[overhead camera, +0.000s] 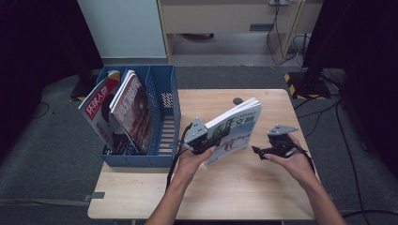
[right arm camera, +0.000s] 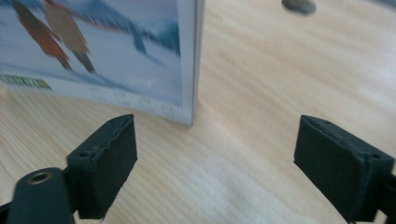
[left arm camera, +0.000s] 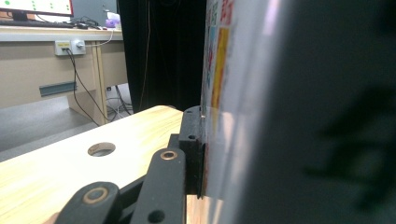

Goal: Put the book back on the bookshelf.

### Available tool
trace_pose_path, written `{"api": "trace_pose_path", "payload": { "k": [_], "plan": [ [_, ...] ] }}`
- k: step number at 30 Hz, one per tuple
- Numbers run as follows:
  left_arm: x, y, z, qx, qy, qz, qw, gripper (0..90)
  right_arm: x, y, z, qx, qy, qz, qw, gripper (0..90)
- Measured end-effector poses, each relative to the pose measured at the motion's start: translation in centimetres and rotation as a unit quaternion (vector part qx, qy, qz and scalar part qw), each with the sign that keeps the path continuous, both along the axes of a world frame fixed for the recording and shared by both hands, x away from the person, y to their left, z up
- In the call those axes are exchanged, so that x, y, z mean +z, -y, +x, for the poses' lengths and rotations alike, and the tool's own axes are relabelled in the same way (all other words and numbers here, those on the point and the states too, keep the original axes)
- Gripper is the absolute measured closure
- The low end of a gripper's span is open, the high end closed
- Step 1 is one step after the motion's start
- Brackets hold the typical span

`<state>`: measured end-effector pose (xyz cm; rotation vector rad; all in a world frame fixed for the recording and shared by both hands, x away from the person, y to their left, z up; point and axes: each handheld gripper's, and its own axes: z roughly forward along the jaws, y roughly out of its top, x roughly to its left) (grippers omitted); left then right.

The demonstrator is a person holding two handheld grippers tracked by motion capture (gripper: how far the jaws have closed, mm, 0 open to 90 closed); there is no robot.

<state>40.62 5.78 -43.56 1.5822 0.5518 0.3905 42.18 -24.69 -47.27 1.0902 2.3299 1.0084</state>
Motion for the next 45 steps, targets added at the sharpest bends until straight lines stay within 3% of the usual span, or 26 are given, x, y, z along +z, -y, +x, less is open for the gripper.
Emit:
{"api": "trace_pose_path", "payload": {
  "k": [3,4,5,6,12,18,22,29,35,45],
  "plan": [
    [0.1,0.0,0.0,0.001,-0.001,0.001,1.0000,72.2,-0.9,0.5,0.1,-0.017,-0.025,-0.003,0.9995,10.2],
    [0.1,0.1,-0.1,0.000,0.000,0.003,1.0000,72.3,-1.5,0.7,0.1,-0.034,-0.052,-0.002,0.9981,8.7],
    [0.1,0.1,-0.1,0.000,0.000,0.003,1.0000,72.3,-1.5,0.7,0.1,-0.034,-0.052,-0.002,0.9981,8.7],
    [0.1,0.1,-0.1,-0.002,0.000,0.003,1.0000,72.3,-2.3,0.9,-0.2,-0.042,-0.067,-0.005,0.9968,8.6],
    [0.3,0.2,-0.4,-0.013,0.003,0.015,0.9998,72.2,-3.7,2.0,-1.7,-0.043,-0.065,-0.006,0.9969,7.1],
    [0.2,0.3,-0.4,-0.010,-0.001,0.011,0.9999,72.1,-4.5,2.8,-2.5,-0.049,-0.075,-0.004,0.9960,6.9],
    [0.2,0.2,-0.4,-0.007,-0.003,0.008,0.9999,72.1,-4.4,3.6,-2.6,-0.069,-0.077,0.009,0.9946,7.1],
    [0.3,0.0,-0.4,0.019,-0.008,0.007,0.9998,73.2,-4.0,4.2,-2.8,-0.080,-0.069,0.031,0.9939,7.7],
    [0.2,-0.7,-0.3,0.028,-0.021,-0.008,0.9994,73.5,-4.0,4.1,-3.0,-0.078,-0.067,0.032,0.9942,7.9],
    [0.4,-1.0,-0.3,0.024,-0.017,0.006,0.9995,73.4,-4.1,3.8,-3.1,-0.077,-0.068,0.035,0.9941,7.9]
  ]
}}
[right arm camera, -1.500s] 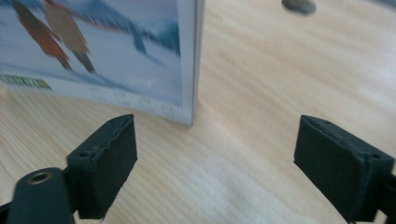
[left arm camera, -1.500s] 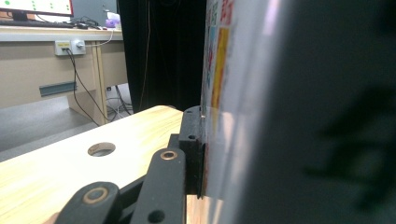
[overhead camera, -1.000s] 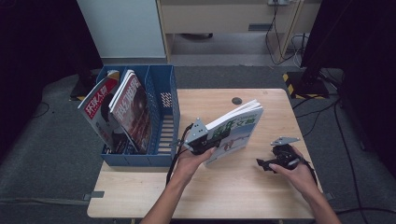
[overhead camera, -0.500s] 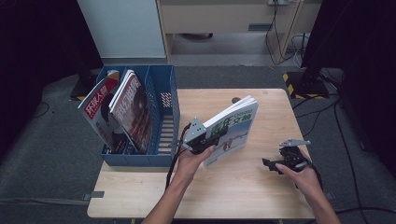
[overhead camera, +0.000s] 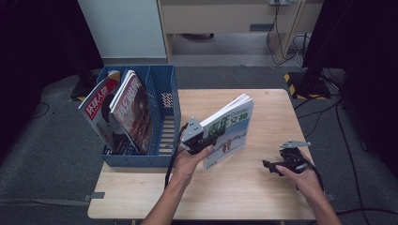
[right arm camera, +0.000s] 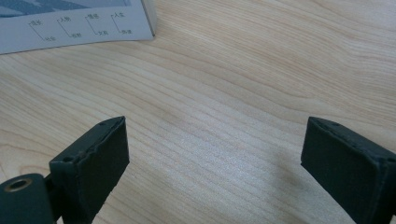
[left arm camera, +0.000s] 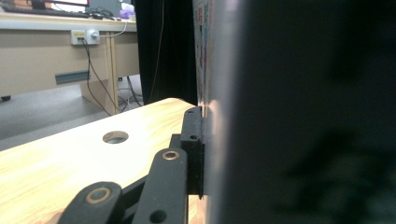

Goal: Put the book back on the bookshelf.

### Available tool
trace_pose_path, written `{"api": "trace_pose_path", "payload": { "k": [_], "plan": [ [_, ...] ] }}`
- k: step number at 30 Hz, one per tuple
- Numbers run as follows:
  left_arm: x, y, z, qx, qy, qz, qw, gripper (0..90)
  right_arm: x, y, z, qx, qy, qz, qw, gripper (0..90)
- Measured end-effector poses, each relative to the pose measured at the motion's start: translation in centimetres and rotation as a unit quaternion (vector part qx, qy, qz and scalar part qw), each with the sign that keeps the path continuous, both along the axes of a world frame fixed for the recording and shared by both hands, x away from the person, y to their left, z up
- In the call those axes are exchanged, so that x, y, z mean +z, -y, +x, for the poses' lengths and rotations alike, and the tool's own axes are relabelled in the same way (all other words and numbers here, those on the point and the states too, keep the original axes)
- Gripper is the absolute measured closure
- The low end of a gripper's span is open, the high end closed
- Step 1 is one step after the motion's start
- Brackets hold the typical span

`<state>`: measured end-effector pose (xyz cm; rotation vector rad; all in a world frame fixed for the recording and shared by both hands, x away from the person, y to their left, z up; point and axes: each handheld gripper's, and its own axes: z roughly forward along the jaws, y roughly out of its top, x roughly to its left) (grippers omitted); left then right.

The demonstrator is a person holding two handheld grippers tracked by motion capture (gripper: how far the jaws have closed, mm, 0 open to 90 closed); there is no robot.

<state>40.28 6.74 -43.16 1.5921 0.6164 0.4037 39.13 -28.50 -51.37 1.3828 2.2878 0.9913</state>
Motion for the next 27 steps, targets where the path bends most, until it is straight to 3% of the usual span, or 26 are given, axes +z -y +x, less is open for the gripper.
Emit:
{"api": "trace_pose_path", "payload": {
  "k": [12,27],
  "plan": [
    [0.1,0.1,-0.2,0.002,-0.002,0.005,1.0000,73.4,0.0,0.0,0.0,-0.001,-0.002,-0.001,1.0000,8.2],
    [0.2,-1.3,0.1,0.027,-0.019,-0.013,0.9994,73.5,0.1,0.2,0.0,-0.003,0.005,0.001,1.0000,9.2]
  ]
}}
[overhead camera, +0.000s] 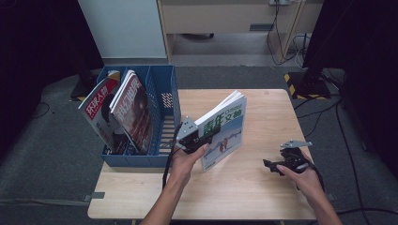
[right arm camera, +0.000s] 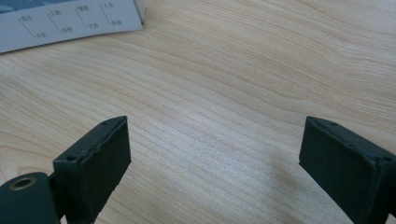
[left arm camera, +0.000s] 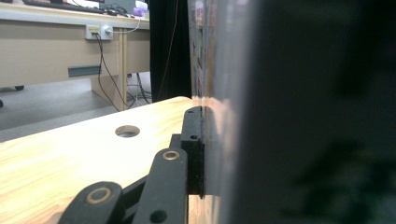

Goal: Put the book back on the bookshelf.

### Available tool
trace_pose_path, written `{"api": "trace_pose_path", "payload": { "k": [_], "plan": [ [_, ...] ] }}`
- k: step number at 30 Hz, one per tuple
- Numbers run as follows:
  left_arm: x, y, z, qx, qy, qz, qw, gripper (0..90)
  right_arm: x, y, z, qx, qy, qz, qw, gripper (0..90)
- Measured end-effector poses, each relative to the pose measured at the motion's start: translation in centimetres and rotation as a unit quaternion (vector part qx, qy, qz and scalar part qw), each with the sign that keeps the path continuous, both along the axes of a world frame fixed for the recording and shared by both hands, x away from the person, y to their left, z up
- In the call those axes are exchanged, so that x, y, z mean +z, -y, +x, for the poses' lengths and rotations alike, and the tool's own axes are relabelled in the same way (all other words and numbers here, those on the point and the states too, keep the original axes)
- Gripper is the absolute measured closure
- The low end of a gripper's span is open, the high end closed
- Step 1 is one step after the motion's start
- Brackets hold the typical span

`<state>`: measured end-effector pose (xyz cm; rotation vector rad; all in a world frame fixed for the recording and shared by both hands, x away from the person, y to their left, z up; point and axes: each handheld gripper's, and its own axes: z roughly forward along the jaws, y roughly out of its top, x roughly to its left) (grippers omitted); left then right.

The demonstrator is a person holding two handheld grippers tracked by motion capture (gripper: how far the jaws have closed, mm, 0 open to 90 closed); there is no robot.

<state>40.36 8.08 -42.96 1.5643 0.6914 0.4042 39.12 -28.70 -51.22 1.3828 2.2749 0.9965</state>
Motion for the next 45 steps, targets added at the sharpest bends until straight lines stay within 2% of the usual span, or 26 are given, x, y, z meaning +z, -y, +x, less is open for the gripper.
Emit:
{"api": "trace_pose_path", "payload": {
  "k": [7,19,27,37,45],
  "plan": [
    [0.6,-0.7,0.0,0.005,0.005,-0.012,0.9999,73.6,0.0,0.0,0.0,-0.001,-0.002,0.000,1.0000,9.4],
    [1.5,-1.4,-0.4,0.007,0.009,-0.017,0.9998,73.6,0.2,-0.2,-0.1,-0.002,0.001,0.002,1.0000,9.7],
    [2.3,-1.6,-0.5,0.006,0.011,-0.030,0.9995,73.5,0.2,-0.2,-0.1,-0.003,0.003,0.003,1.0000,9.8],
    [3.2,-1.3,-0.9,-0.002,0.017,-0.022,0.9996,73.6,0.6,0.0,-0.2,-0.009,0.011,0.008,0.9999,10.3],
    [4.3,-1.9,-1.4,0.007,0.019,-0.017,0.9997,73.6,0.7,0.3,-0.2,-0.010,0.014,0.006,0.9998,10.5]
  ]
}}
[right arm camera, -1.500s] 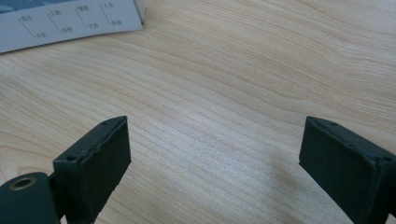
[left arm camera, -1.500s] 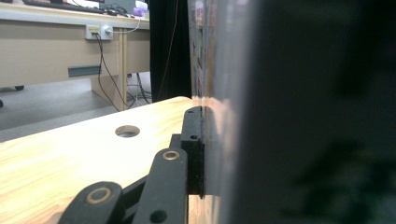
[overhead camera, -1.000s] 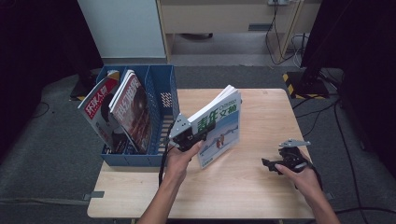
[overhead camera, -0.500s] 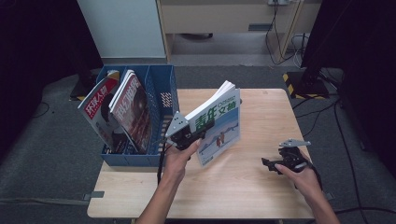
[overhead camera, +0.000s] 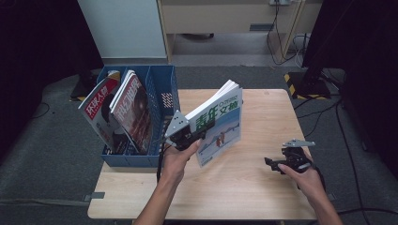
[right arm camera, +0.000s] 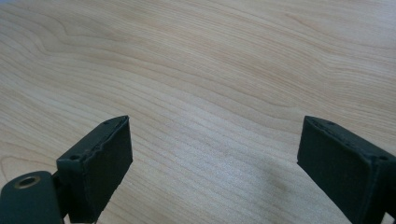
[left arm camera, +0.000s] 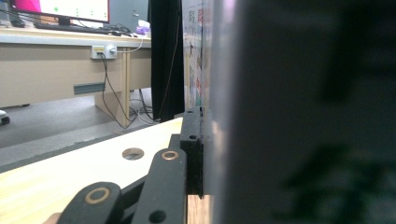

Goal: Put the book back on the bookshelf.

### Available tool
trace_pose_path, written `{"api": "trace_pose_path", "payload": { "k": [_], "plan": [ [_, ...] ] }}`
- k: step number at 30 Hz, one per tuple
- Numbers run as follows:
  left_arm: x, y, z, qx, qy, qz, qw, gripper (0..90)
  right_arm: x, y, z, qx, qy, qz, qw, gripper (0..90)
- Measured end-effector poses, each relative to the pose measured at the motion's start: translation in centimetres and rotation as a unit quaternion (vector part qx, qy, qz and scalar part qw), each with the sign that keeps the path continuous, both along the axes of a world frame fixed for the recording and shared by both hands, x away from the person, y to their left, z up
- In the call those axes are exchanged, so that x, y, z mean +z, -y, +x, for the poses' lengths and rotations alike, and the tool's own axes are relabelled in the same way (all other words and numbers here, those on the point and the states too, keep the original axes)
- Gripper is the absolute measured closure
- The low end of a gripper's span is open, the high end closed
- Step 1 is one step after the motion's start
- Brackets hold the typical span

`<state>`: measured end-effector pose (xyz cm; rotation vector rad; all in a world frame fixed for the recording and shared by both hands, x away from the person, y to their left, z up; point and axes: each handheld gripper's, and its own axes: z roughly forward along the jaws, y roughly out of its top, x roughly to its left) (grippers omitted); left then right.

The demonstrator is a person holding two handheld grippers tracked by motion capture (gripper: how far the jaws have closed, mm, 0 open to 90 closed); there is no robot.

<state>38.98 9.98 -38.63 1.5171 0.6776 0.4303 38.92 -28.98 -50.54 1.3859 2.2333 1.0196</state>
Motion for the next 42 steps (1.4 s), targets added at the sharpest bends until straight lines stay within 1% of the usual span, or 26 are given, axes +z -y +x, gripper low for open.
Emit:
{"api": "trace_pose_path", "payload": {
  "k": [1,2,3,4,5,6,9,10,12,17,20,22,25,27,30,35,37,42],
  "plan": [
    [0.3,-0.2,0.0,0.001,-0.001,0.000,1.0000,73.6,0.0,0.0,0.0,0.000,0.000,0.000,1.0000,10.4],
    [0.5,-0.4,0.0,0.002,-0.001,0.000,1.0000,73.6,0.1,0.1,0.0,-0.002,-0.001,0.006,1.0000,10.2],
    [0.7,-0.7,-0.1,0.004,0.000,-0.004,1.0000,73.6,0.2,0.2,0.0,-0.002,0.001,0.006,1.0000,10.3],
    [0.7,-0.7,-0.1,0.004,0.000,-0.004,1.0000,73.6,0.3,0.4,0.0,-0.006,0.003,0.010,0.9999,10.5],
    [1.3,-1.2,-0.2,0.009,0.002,-0.008,0.9999,73.6,0.4,0.5,0.0,-0.009,0.005,0.013,0.9999,10.4],
    [1.5,-1.4,-0.2,0.011,0.005,-0.008,0.9999,73.6,0.4,0.5,0.0,-0.009,0.005,0.014,0.9999,10.5],
    [2.4,-2.0,-0.5,0.019,0.012,-0.005,0.9997,73.6,0.4,0.6,-0.1,-0.009,0.004,0.012,0.9999,10.4],
    [2.6,-2.1,-0.5,0.020,0.014,-0.004,0.9997,73.6,0.4,0.5,-0.1,-0.011,0.000,0.015,0.9998,10.2],
    [3.0,-2.6,-0.6,0.024,0.016,-0.009,0.9995,73.6,0.3,0.5,0.0,-0.010,0.001,0.012,0.9999,10.2],
    [3.7,-3.7,-0.6,0.037,0.010,-0.014,0.9992,73.6,0.2,0.6,0.0,-0.013,0.002,0.011,0.9999,10.2],
    [4.1,-4.3,-0.6,0.043,0.016,-0.012,0.9989,73.6,0.0,0.7,0.1,-0.022,0.002,0.005,0.9997,10.2],
    [4.2,-4.7,-0.6,0.050,0.014,-0.014,0.9986,73.6,-0.2,0.8,0.1,-0.030,-0.001,0.003,0.9995,10.1],
    [4.3,-5.2,-0.5,0.055,0.012,-0.017,0.9983,73.6,-0.5,0.7,0.1,-0.028,-0.009,-0.006,0.9995,9.8],
    [4.4,-5.5,-0.5,0.057,0.012,-0.020,0.9981,73.6,-0.4,0.7,0.1,-0.028,-0.005,-0.004,0.9996,9.8],
    [4.6,-5.9,-0.5,0.061,0.012,-0.016,0.9979,73.6,-0.3,0.6,0.1,-0.027,-0.001,-0.001,0.9996,9.8],
    [4.9,-6.4,-0.5,0.065,0.016,-0.016,0.9977,73.6,-0.3,0.5,0.1,-0.028,-0.007,0.000,0.9996,9.7],
    [5.0,-6.8,-0.4,0.068,0.015,-0.019,0.9974,73.6,-0.3,0.6,0.1,-0.031,-0.009,0.007,0.9994,9.5],
    [5.1,-7.3,-0.5,0.075,0.013,-0.017,0.9970,73.6,-0.2,0.6,0.0,-0.028,-0.003,0.005,0.9996,9.7]
  ]
}}
